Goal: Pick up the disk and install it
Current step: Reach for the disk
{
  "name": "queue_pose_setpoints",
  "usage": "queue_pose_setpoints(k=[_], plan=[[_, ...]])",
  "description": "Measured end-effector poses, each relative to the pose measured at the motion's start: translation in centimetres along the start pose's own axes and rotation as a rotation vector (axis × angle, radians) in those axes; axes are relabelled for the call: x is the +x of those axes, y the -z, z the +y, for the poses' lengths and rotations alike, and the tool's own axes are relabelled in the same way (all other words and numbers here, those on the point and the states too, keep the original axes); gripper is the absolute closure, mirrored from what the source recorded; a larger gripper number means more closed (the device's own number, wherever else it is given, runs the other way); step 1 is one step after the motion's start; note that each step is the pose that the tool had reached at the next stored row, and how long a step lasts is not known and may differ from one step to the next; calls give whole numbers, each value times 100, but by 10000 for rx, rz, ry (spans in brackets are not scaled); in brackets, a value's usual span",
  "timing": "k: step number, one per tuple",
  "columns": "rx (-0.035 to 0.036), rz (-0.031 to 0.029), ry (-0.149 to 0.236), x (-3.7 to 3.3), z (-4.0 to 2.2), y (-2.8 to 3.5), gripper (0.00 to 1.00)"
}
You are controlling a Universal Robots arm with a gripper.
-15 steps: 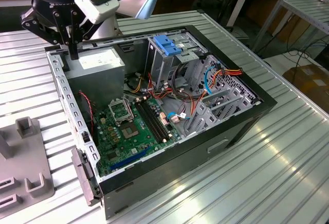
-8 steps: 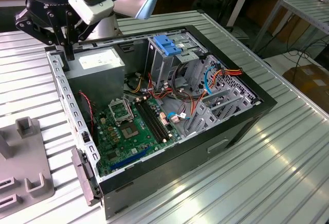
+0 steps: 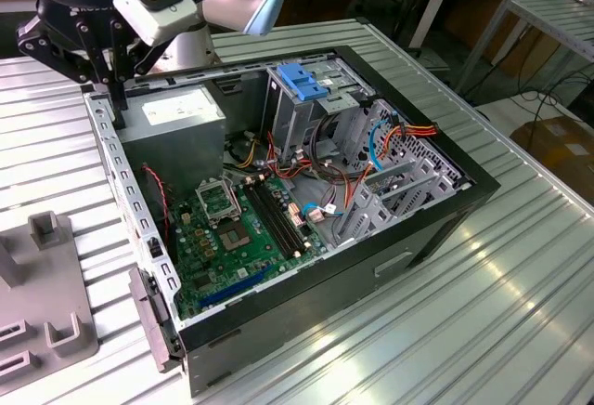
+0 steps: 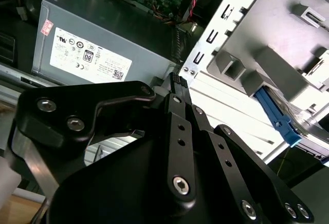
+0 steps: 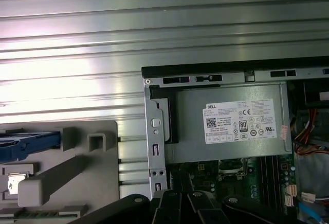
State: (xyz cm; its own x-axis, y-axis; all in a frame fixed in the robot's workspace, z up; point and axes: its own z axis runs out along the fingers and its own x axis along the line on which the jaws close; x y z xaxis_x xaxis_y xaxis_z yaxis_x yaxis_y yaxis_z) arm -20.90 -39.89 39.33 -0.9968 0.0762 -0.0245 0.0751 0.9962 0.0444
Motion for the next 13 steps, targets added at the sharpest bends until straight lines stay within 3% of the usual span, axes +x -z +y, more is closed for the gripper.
queue_pose_setpoints(k=[13], plan=[[-1,-1,0,107,-8,2,90]])
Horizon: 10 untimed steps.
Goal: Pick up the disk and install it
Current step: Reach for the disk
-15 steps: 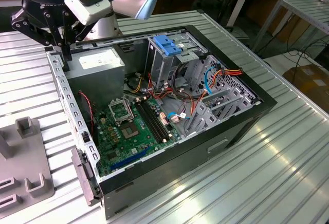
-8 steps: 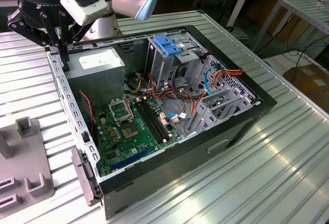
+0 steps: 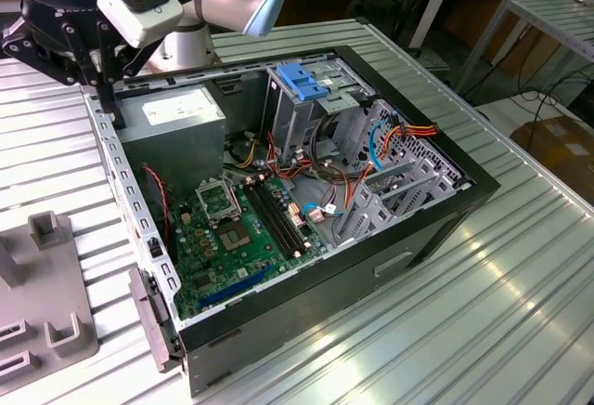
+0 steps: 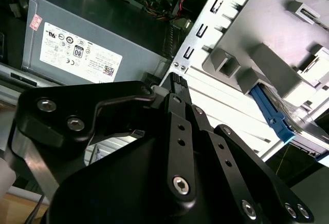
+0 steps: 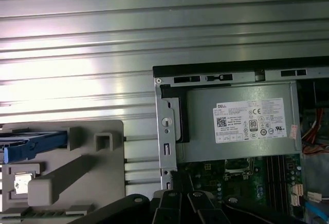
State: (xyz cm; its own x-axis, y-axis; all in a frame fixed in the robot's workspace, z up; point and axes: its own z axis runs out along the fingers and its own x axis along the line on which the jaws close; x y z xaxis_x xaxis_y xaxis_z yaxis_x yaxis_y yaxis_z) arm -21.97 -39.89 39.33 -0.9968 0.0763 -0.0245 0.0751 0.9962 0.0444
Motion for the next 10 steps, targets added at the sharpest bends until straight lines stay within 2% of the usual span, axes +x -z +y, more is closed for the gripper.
queue_pose_setpoints(k=[10], plan=[[1,1,0,77,-6,3,90]])
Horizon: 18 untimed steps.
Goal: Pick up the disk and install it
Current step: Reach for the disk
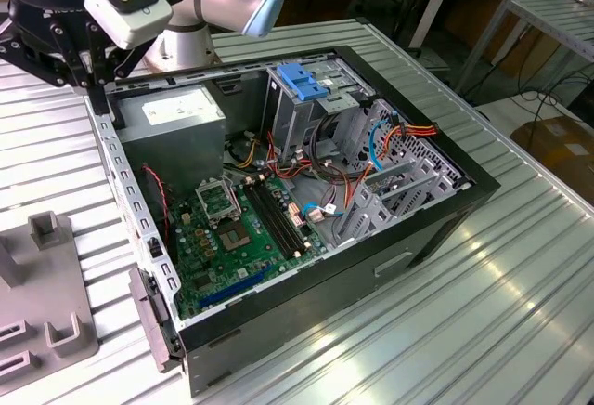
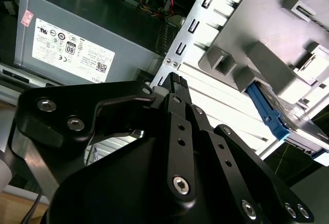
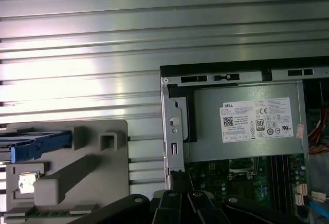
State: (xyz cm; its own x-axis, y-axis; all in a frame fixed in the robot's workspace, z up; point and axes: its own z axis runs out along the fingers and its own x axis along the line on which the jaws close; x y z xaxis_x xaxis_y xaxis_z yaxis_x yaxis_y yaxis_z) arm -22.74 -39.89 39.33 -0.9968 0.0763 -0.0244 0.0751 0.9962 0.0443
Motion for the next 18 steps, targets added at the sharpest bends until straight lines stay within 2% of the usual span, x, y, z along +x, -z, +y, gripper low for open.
queue_pose_setpoints(k=[18], plan=[[0,-1,0,147,-11,4,90]])
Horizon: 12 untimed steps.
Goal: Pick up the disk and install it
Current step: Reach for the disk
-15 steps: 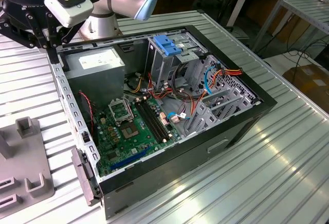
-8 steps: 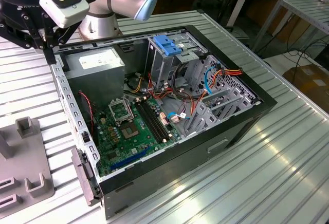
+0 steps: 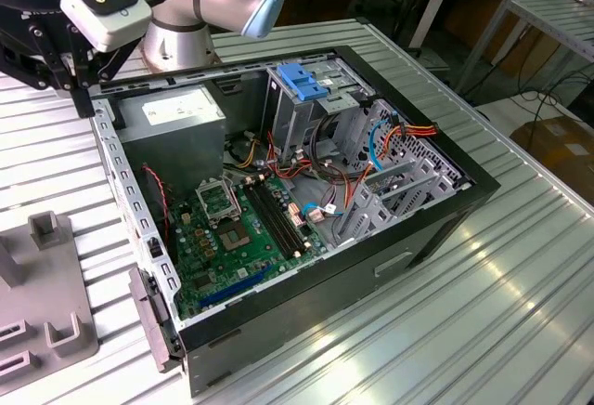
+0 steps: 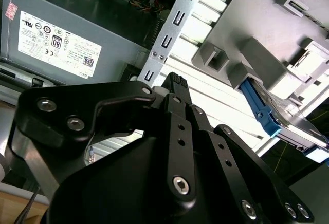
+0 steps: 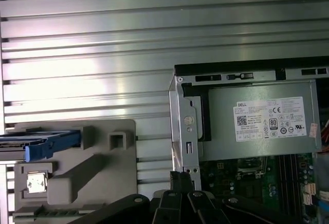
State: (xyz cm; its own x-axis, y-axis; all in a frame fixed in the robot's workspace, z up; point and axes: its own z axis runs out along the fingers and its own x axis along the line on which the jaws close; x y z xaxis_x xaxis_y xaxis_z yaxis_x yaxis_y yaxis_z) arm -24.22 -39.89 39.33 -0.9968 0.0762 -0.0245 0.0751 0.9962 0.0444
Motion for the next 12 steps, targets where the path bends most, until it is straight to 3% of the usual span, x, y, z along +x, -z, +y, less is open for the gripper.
queue_pose_setpoints(k=[12], plan=[[0,0,0,93,-7,2,90]])
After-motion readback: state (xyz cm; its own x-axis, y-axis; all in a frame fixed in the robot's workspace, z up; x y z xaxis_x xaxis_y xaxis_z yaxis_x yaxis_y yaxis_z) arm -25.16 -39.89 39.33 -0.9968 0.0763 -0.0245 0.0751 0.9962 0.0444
